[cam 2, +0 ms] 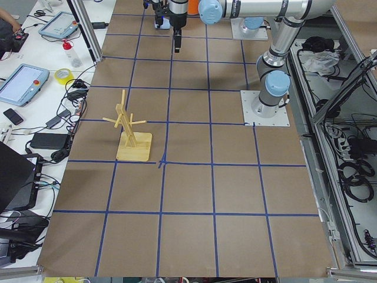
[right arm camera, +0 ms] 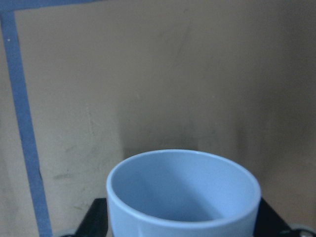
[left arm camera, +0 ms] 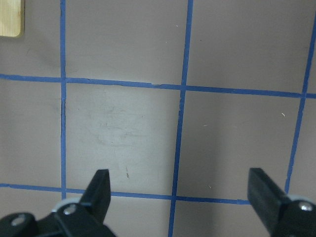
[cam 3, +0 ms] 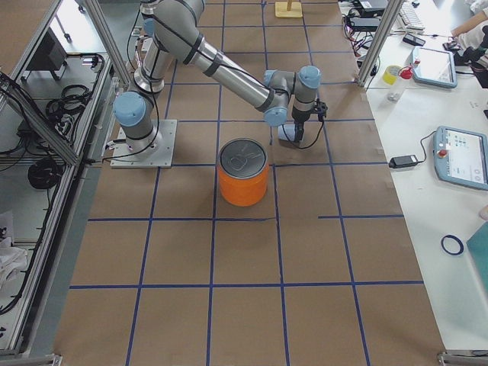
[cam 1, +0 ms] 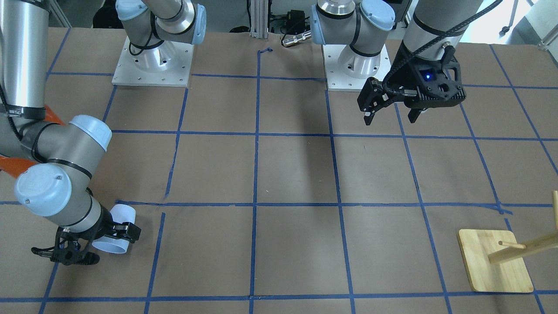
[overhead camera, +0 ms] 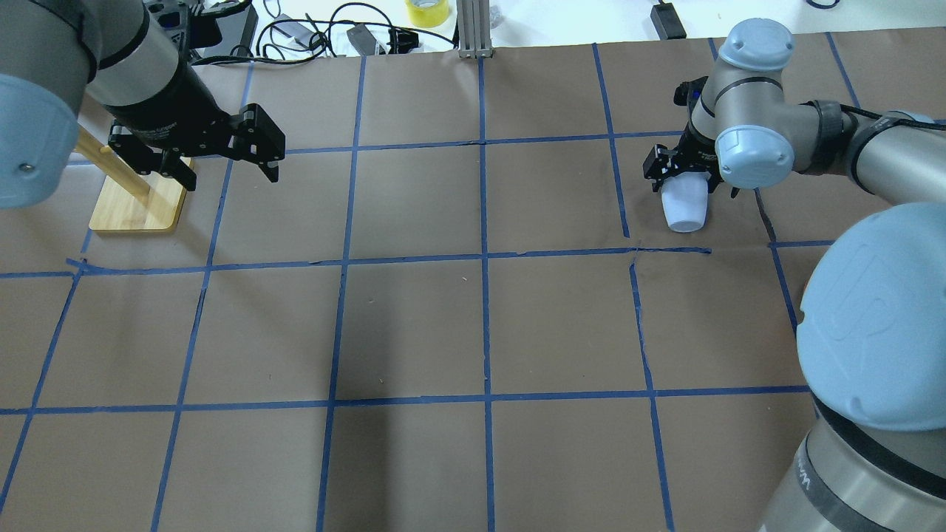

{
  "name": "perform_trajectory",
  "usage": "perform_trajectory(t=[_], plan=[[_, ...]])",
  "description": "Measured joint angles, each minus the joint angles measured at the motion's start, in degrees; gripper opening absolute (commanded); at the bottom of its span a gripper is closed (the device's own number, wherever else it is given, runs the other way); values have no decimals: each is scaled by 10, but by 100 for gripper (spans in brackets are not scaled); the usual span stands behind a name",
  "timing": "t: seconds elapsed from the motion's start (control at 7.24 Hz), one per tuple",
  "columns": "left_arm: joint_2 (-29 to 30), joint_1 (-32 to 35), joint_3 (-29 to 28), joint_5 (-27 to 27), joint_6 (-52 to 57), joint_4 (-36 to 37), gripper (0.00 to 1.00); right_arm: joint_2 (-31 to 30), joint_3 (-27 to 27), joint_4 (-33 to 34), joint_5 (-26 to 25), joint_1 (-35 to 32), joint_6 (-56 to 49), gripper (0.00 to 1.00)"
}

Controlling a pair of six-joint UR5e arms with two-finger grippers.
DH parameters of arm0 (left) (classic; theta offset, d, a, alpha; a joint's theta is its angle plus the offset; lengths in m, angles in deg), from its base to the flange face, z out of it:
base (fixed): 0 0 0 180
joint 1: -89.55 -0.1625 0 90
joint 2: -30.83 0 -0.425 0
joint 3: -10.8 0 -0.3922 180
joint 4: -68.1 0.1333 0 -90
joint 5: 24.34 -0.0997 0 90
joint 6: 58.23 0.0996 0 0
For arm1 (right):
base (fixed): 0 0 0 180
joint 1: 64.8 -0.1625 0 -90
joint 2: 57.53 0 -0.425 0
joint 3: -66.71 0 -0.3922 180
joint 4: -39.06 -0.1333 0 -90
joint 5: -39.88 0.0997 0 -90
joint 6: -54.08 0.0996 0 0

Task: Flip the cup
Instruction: 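Lift the white cup and carry it toward the left arm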

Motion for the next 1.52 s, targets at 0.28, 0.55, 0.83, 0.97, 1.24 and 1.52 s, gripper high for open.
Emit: perform_trajectory(t=[0.28, 0.55, 0.83, 0.97, 1.24, 1.52], plan=[[-1, 0, 0, 0, 0, 0, 100, 5, 0, 1, 1, 0, 1, 36], [-1, 0, 0, 0, 0, 0, 100, 3, 0, -4, 19, 1, -1, 2], [-1, 0, 0, 0, 0, 0, 100, -10, 1, -16, 26, -2, -6, 0], [-1, 0, 0, 0, 0, 0, 100, -23, 2, -20, 28, -6, -14, 0], [-1, 0, 0, 0, 0, 1, 100, -54, 2, -31, 35, -52, -29, 0], [-1, -2, 0, 0, 0, 3, 100, -66, -2, -29, 43, -133, -93, 0]])
